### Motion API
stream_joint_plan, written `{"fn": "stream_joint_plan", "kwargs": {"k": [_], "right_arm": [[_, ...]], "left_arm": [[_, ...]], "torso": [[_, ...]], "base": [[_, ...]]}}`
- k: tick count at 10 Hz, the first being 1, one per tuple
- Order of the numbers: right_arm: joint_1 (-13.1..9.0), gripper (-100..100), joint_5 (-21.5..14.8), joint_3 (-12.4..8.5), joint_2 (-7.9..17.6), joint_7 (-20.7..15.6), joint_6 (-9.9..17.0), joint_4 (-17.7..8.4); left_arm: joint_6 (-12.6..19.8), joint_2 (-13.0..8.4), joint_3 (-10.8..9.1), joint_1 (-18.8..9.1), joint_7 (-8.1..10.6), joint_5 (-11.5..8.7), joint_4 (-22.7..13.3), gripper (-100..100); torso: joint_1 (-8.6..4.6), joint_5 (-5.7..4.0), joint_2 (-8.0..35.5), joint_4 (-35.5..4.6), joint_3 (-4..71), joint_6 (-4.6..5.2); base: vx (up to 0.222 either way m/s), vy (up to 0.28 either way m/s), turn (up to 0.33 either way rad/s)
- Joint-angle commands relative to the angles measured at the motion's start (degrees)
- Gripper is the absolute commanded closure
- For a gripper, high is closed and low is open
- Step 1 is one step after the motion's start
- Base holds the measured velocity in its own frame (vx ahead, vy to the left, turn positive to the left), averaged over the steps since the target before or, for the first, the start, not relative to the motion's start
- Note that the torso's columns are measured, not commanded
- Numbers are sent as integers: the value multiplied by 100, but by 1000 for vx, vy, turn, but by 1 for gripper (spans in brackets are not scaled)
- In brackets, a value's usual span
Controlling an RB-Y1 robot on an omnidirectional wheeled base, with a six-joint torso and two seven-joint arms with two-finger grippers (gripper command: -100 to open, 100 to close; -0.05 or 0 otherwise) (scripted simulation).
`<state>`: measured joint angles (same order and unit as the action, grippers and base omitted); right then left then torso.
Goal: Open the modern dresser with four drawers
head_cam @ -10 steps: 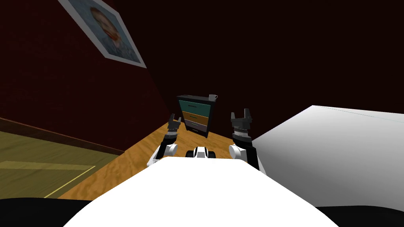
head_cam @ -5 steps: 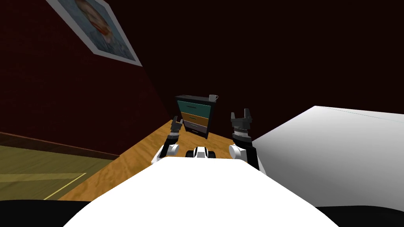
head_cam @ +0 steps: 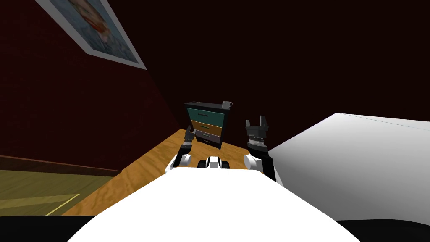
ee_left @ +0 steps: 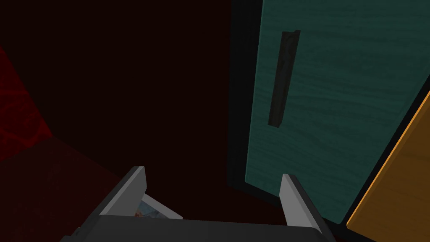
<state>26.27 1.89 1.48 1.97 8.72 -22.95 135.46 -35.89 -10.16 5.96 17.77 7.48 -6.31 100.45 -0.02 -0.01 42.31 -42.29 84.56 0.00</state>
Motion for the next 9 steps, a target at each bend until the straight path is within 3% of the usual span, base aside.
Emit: {"fn": "stream_joint_plan", "kwargs": {"k": [1,8,9], "right_arm": [[0,0,0,0,0,0,0,0],[0,0,0,0,0,0,0,0],[0,0,0,0,0,0,0,0]], "left_arm": [[-134,-24,37,-113,20,-6,-372,-100],[-370,-11,128,-355,31,-2,-1261,-100],[-448,6,159,-439,34,-1,-1523,-100]], "torso": [[0,0,5,-2,-3,-1],[2,1,-4,1,2,0],[1,0,0,0,0,-1]], "base": [[69,10,-46],[52,19,-35],[65,18,-53]]}}
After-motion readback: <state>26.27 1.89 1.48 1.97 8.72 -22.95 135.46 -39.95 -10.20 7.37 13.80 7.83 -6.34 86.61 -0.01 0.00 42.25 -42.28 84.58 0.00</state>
